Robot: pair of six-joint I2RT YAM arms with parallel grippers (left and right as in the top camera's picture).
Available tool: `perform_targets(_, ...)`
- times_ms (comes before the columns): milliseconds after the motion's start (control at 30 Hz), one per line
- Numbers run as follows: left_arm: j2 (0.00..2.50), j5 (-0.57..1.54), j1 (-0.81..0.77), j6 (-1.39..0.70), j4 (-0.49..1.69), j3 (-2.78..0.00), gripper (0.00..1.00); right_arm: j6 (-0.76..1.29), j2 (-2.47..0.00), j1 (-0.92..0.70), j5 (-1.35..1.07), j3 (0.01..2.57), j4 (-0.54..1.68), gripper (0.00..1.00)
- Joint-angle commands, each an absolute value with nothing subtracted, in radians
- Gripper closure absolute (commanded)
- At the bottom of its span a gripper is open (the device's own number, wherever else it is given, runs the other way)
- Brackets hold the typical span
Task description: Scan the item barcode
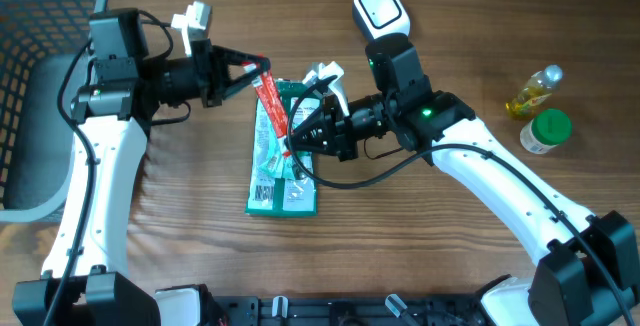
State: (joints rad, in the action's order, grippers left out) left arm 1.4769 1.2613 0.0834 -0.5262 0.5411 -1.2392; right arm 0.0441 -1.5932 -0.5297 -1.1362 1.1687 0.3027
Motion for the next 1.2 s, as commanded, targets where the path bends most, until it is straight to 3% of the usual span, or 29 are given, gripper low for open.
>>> perform_targets(0,1.456,0.942,0.088,-0.475,0.542,-1.257,0.85,0.036,-1.605,-0.532,-1.041,1.169,0.326,0.96)
perform_targets(233,1.456,0.728,0.088,-0.474,0.543,-1.257,0.66,0.026,-1.605,-0.532,-0.923,1.169,0.371,0.96)
perform_targets(267,1.456,0.704,0.088,-0.474,0.546,-1.257,0.59,0.024,-1.605,-0.532,-0.891,1.169,0.382,0.96)
perform_targets(333,1.456,0.641,0.088,-0.475,0.562,-1.257,0.30,-0.007,-1.605,-0.532,-0.843,1.169,0.411,0.96)
perform_targets(433,1.456,0.526,0.088,-0.475,0.609,-1.257,0.00,-0.035,-1.605,-0.532,-0.806,1.169,0.443,0.96)
perform_targets(567,1.456,0.388,0.088,-0.475,0.690,-1.257,0.00,-0.046,-1.605,-0.532,-0.801,1.169,0.451,0.96)
perform_targets(1167,1.456,0.380,0.088,-0.475,0.743,-1.257,0.00,-0.041,-1.605,-0.532,-0.755,1.169,0.470,0.96)
